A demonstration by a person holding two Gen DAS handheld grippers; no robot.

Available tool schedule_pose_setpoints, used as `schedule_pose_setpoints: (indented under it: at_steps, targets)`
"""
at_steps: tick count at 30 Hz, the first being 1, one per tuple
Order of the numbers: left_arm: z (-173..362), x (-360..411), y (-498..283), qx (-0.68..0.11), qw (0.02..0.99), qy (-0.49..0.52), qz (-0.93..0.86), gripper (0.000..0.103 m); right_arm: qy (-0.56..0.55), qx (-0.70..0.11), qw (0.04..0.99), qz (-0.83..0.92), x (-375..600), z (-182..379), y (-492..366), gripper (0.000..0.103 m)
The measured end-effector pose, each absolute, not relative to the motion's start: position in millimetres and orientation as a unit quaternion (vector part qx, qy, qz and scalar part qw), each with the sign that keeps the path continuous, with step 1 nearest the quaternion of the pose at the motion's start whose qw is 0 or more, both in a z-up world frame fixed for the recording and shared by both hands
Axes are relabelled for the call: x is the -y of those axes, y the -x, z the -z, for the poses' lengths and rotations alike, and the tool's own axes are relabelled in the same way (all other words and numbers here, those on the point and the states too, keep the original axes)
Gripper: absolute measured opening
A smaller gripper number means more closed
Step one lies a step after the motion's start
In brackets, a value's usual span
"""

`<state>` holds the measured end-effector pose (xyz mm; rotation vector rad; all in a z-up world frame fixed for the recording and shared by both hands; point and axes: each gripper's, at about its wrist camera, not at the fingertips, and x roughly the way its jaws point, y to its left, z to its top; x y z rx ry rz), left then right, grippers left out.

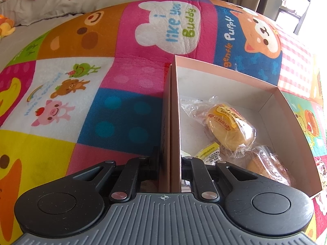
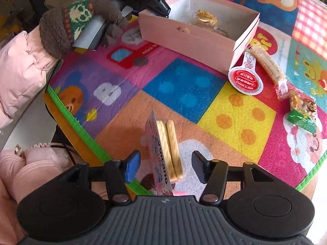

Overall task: Organize objects
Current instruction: 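Grasp the pink-capped biscuit stick pack with the right gripper, then carry the biscuit stick pack into the pink box and release it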

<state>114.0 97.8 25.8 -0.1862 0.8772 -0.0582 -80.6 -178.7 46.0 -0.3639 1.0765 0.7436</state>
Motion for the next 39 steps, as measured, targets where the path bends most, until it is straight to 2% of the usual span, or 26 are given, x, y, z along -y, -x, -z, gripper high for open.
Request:
schedule_pose_setpoints:
  at_steps: [1,2,4,5,10,17,20,22,24,27,37,39]
  targets:
    - [-25.7,-98.0,-114.0,-0.424,0.901,0.09,0.029,0.013,0.173,-0.502,0.776,-0.341,177.2,-41.8,79.9,0.036]
    - [-25.5,-98.6,-113.5,-0.424,0.901,0.091,0.029,0.013,0.175,-0.501,0.776,-0.34,176.7,-40.3,80.3,0.036]
    - [-25.3,-99.0,-113.2,-0.423,0.901,0.091,0.029,0.013,0.178,-0.493,0.776,-0.35,176.1,-44.8,84.4,0.025]
    - [-25.2,-98.9,-113.0,-0.423,0.901,0.092,0.028,0.013,0.166,-0.493,0.774,-0.362,177.4,-50.0,84.9,0.023]
    - [-24.7,-98.9,-113.2,-0.423,0.901,0.092,0.028,0.013,0.088,-0.461,0.798,-0.379,184.3,-92.9,68.4,0.022]
    - [-24.8,-97.9,-113.0,-0.425,0.9,0.089,0.028,0.013,0.062,-0.337,0.872,-0.349,162.8,-185.8,-10.2,0.022]
    - [-25.3,-97.9,-113.5,-0.427,0.899,0.091,0.027,0.013,0.08,-0.317,0.896,-0.3,133.5,-204.9,-67.5,0.026]
    - [-25.4,-97.9,-113.1,-0.426,0.9,0.09,0.027,0.013,0.079,-0.319,0.906,-0.266,128.9,-205.8,-92.6,0.037]
    - [-25.6,-97.8,-112.8,-0.425,0.901,0.085,0.03,0.013,0.076,-0.32,0.91,-0.254,137.5,-201.3,-101.6,0.039]
    - [-26.0,-95.5,-112.4,-0.424,0.902,0.073,0.031,0.012,0.068,-0.325,0.912,-0.239,163.7,-184.2,-98.6,0.055]
    - [-25.9,-94.9,-113.1,-0.424,0.903,0.072,0.029,0.012,0.052,-0.359,0.921,-0.14,251.0,-110.2,-67.2,0.056]
    - [-25.8,-94.6,-113.3,-0.423,0.903,0.073,0.028,0.012,0.045,-0.36,0.925,-0.112,262.8,-96.8,-63.4,0.059]
